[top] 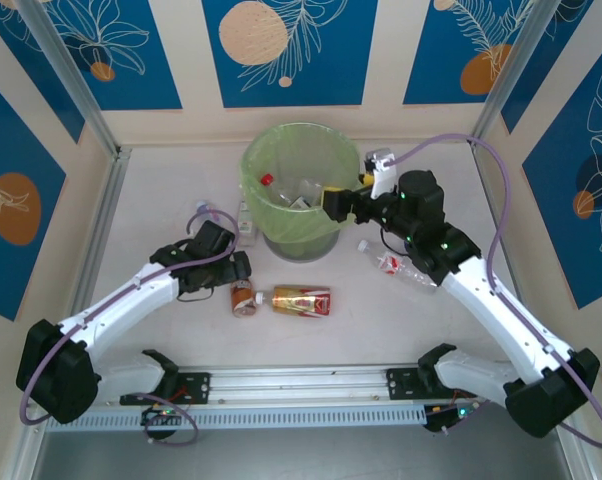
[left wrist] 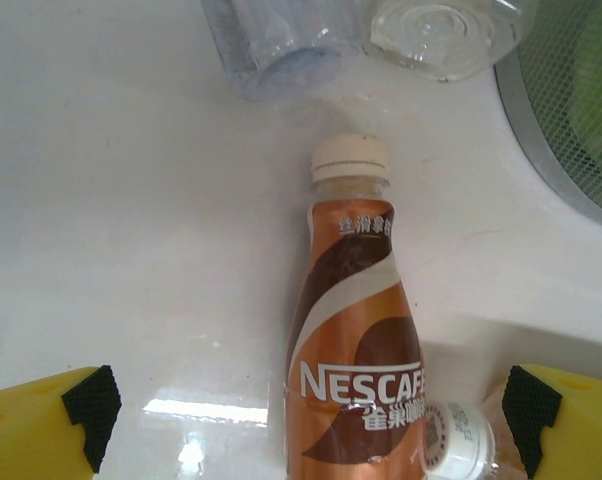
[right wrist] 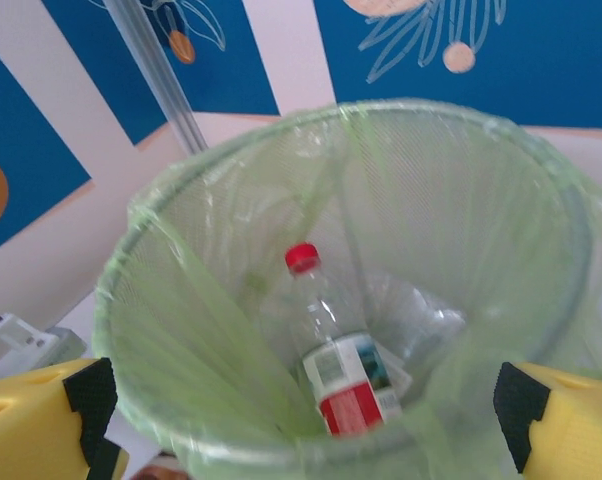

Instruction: Put the plastic bottles in the bin

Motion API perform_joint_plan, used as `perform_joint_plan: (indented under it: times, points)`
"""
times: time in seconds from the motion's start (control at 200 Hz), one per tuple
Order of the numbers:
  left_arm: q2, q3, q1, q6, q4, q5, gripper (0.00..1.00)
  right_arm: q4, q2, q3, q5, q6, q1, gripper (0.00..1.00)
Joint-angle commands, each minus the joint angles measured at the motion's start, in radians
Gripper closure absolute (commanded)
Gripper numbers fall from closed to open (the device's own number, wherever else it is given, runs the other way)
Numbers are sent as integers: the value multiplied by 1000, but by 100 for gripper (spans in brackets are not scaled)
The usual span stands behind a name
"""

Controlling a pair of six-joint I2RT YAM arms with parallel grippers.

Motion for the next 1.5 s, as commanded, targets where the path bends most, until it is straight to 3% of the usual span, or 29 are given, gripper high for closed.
perform_joint_plan:
  times: [0.0,0.165,0.325,0.495,0.79,1.015,1.39,1.495]
  points:
    - [-9,-17,4,-37,-41,59,0,-105,-74,-49,75,30,-4,1]
    - [-2,-37,-14,-78,-53,102,0,-220,-150,-117,135,95,-5,1]
    - [62,-38,-21,-80,-28,190,0,-179,-236,-231,151,242,-6,0]
    - [173,31,-47,-37,-48,211,0,-150,-301,-329,171,324,-6,0]
    - [246,45,-67,-20,-31,188,6,-159,-274,-331,109,302,-6,0]
    - [256,46,-98,-4,-43,111,9,-124,-261,-337,101,302,-6,1]
    - [318,36,-115,7,0,125,26,-191,-237,-303,60,243,-6,0]
    - [332,23,-115,3,23,135,29,-216,-237,-301,-13,180,-6,0]
